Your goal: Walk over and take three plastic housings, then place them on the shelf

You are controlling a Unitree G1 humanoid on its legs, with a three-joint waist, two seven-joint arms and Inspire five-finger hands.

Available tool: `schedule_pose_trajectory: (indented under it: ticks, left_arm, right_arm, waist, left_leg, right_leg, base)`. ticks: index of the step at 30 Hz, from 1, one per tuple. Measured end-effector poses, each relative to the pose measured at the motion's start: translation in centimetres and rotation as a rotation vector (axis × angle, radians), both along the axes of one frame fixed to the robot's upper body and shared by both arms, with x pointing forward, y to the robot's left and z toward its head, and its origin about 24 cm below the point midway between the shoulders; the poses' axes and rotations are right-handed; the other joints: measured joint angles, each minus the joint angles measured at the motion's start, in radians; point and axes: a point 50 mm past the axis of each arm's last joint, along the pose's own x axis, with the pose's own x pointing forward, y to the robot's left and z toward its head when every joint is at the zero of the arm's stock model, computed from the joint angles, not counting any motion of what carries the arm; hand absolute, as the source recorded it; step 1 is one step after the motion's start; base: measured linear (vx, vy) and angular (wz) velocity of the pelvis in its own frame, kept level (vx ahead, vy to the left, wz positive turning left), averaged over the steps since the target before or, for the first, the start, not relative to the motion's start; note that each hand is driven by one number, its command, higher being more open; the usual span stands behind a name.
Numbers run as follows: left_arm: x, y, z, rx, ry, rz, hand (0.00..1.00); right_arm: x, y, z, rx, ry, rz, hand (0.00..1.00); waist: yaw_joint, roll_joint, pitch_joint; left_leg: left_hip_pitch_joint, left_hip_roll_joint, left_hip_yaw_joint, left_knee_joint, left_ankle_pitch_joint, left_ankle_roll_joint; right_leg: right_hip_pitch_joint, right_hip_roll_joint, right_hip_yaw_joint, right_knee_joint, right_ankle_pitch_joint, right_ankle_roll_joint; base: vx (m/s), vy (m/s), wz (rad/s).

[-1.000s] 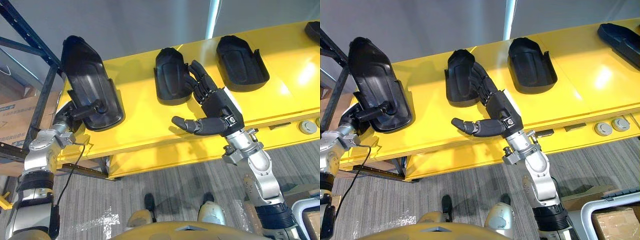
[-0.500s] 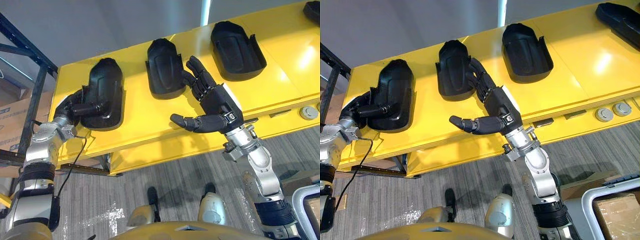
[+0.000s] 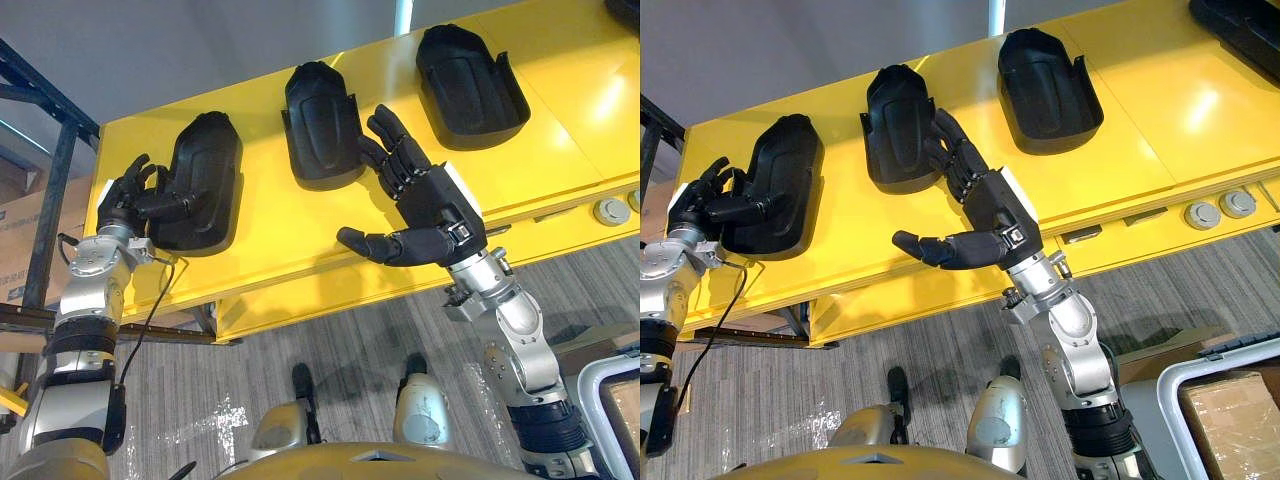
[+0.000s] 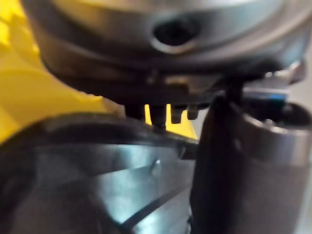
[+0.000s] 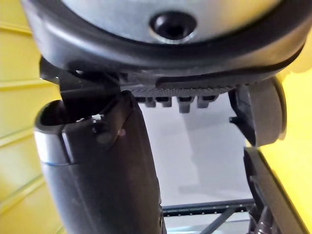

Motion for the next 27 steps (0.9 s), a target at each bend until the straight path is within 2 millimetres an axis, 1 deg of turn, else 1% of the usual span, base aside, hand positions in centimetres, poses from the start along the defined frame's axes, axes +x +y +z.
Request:
schedule_pose_trajectory:
  ticks: [2,3,4,5,7,9,11,12,13,14,15,16,18,19,20,22,23,27]
  left_arm:
    - [-0.1,-0.6,0.6,-0.020,-0.062,0.004,1.00]
    - [0.0,-1.5,1.4,-0.027,-0.113,-0.013,1.00]
    - [-0.3,-2.3,2.0,-0.039,-0.169,-0.027,1.00]
    - [-0.4,-2.8,2.4,-0.043,-0.194,-0.040,1.00]
    - [-1.4,-4.5,3.0,-0.058,-0.282,-0.062,1.00]
    - [-2.2,-5.4,3.6,-0.049,-0.330,-0.079,1.00]
    - [-3.3,-6.2,5.2,-0.042,-0.440,-0.092,1.00]
    - [-3.8,-6.4,6.4,-0.032,-0.514,-0.096,1.00]
    - [-4.0,-6.5,6.9,-0.025,-0.543,-0.099,1.00]
    - [-4.9,-6.8,8.5,-0.003,-0.651,-0.114,1.00]
    - [-5.3,-6.9,9.1,0.003,-0.692,-0.128,1.00]
    - [-6.1,-7.4,10.2,0.024,-0.765,-0.164,1.00]
    - [-7.7,-8.2,11.2,0.063,-0.846,-0.205,1.00]
    - [-8.4,-8.7,11.4,0.088,-0.877,-0.220,1.00]
    - [-8.7,-8.9,11.5,0.109,-0.884,-0.224,1.00]
    - [-9.3,-8.9,11.0,0.196,-0.865,-0.207,1.00]
    - [-9.4,-8.9,10.8,0.205,-0.855,-0.202,1.00]
    - [-10.2,-8.1,8.8,0.206,-0.770,-0.155,1.00]
  right_arm:
    - [0.0,0.7,0.0,0.009,0.000,0.027,1.00]
    - [0.0,1.1,0.1,0.015,-0.007,0.041,1.00]
    - [0.2,1.6,0.4,0.011,-0.026,0.055,1.00]
    - [0.4,1.8,0.6,0.001,-0.042,0.058,1.00]
    - [1.6,2.5,1.6,-0.036,-0.108,0.047,1.00]
    - [2.6,2.6,2.3,-0.029,-0.129,0.031,1.00]
    - [4.1,2.6,3.4,-0.010,-0.156,-0.012,1.00]
    - [4.7,2.4,4.0,0.004,-0.167,-0.038,1.00]
    - [5.0,2.4,4.1,0.008,-0.168,-0.048,1.00]
    - [5.8,2.1,4.4,-0.005,-0.169,-0.094,1.00]
    - [6.1,2.1,4.4,-0.008,-0.166,-0.105,1.00]
    - [6.4,2.0,4.4,-0.007,-0.162,-0.121,1.00]
    - [6.5,2.1,4.5,-0.036,-0.173,-0.143,1.00]
    - [6.7,2.2,4.5,-0.055,-0.177,-0.149,1.00]
    - [6.8,2.2,4.5,-0.069,-0.180,-0.154,1.00]
    - [6.9,2.4,4.6,-0.089,-0.185,-0.121,1.00]
    - [6.9,2.5,4.6,-0.097,-0.187,-0.108,1.00]
    - [6.3,4.2,4.0,-0.159,-0.186,0.076,1.00]
  waist:
    - [0.005,-0.008,0.005]
    - [0.013,-0.015,0.010]
    - [0.013,-0.022,0.013]
    - [0.016,-0.025,0.015]
    - [0.033,-0.034,0.020]
    - [0.045,-0.034,0.020]
    - [0.072,-0.034,0.021]
    - [0.091,-0.032,0.022]
    - [0.095,-0.032,0.022]
    - [0.104,-0.032,0.023]
    - [0.111,-0.032,0.023]
    - [0.128,-0.032,0.024]
    - [0.135,-0.027,0.029]
    - [0.142,-0.023,0.031]
    - [0.146,-0.021,0.032]
    - [0.150,-0.018,0.033]
    - [0.149,-0.019,0.034]
    - [0.155,-0.025,0.037]
  left_leg:
    - [-0.002,0.000,-0.004,0.001,0.001,0.001]
    - [-0.008,0.000,-0.014,0.002,0.002,0.001]
    - [-0.018,-0.001,-0.030,0.003,0.006,0.001]
    - [-0.021,-0.002,-0.037,0.003,0.008,0.001]
    - [-0.025,0.000,-0.061,0.003,0.011,-0.001]
    - [-0.025,0.001,-0.083,0.003,0.012,-0.002]
    - [-0.029,0.001,-0.100,0.003,0.014,-0.003]
    - [-0.037,0.001,-0.117,0.002,0.019,-0.003]
    - [-0.037,0.001,-0.124,0.001,0.021,-0.003]
    - [-0.037,0.001,-0.146,0.000,0.024,-0.004]
    - [-0.037,0.000,-0.153,0.000,0.024,-0.004]
    - [-0.038,-0.001,-0.160,0.000,0.025,-0.003]
    - [-0.038,-0.005,-0.177,0.000,0.029,-0.002]
    - [-0.038,-0.009,-0.186,-0.002,0.031,-0.001]
    - [-0.038,-0.010,-0.187,-0.002,0.032,0.000]
    - [-0.051,-0.013,-0.197,-0.003,0.039,0.002]
    - [-0.054,-0.013,-0.201,-0.004,0.041,0.002]
    - [-0.065,-0.014,-0.209,-0.017,0.053,0.002]
  right_leg:
    - [0.000,0.000,-0.004,0.000,0.000,-0.001]
    - [0.002,-0.001,-0.012,0.000,0.001,-0.001]
    - [0.004,-0.005,-0.027,0.000,0.001,-0.001]
    - [0.005,-0.006,-0.031,0.000,0.001,-0.001]
    - [0.023,-0.007,-0.059,-0.007,0.001,-0.001]
    - [0.042,-0.007,-0.081,-0.016,0.001,-0.001]
    - [0.054,-0.007,-0.100,-0.021,0.001,-0.001]
    - [0.060,-0.008,-0.117,-0.026,0.001,-0.001]
    - [0.065,-0.008,-0.124,-0.029,0.001,-0.001]
    - [0.085,-0.008,-0.145,-0.034,0.000,-0.003]
    - [0.089,-0.008,-0.146,-0.034,-0.002,-0.005]
    - [0.093,-0.009,-0.149,-0.034,-0.005,-0.008]
    - [0.108,-0.015,-0.168,-0.035,-0.009,-0.006]
    - [0.111,-0.018,-0.174,-0.034,-0.012,-0.007]
    - [0.112,-0.020,-0.176,-0.033,-0.013,-0.006]
    - [0.111,-0.024,-0.189,-0.033,-0.014,-0.008]
    - [0.109,-0.024,-0.192,-0.033,-0.014,-0.008]
    - [0.097,-0.024,-0.199,-0.033,-0.011,-0.004]
  base:
    - [0.00,-0.010,0.08]
    - [0.00,-0.008,0.23]
    - [0.00,-0.006,0.28]
    - [0.01,0.003,0.32]
    - [0.02,-0.003,0.30]
    - [0.02,-0.004,0.33]
    - [0.01,-0.002,0.31]
    - [-0.01,-0.007,0.27]
    - [-0.01,-0.014,0.45]
    - [-0.01,-0.011,0.36]
    - [-0.01,-0.011,0.37]
    - [-0.01,-0.012,0.23]
    - [-0.02,-0.018,0.27]
    - [-0.02,-0.014,0.21]
    - [-0.04,-0.016,0.15]
    - [-0.05,-0.019,0.17]
    - [-0.04,-0.021,0.15]
    - [-0.02,-0.028,0.06]
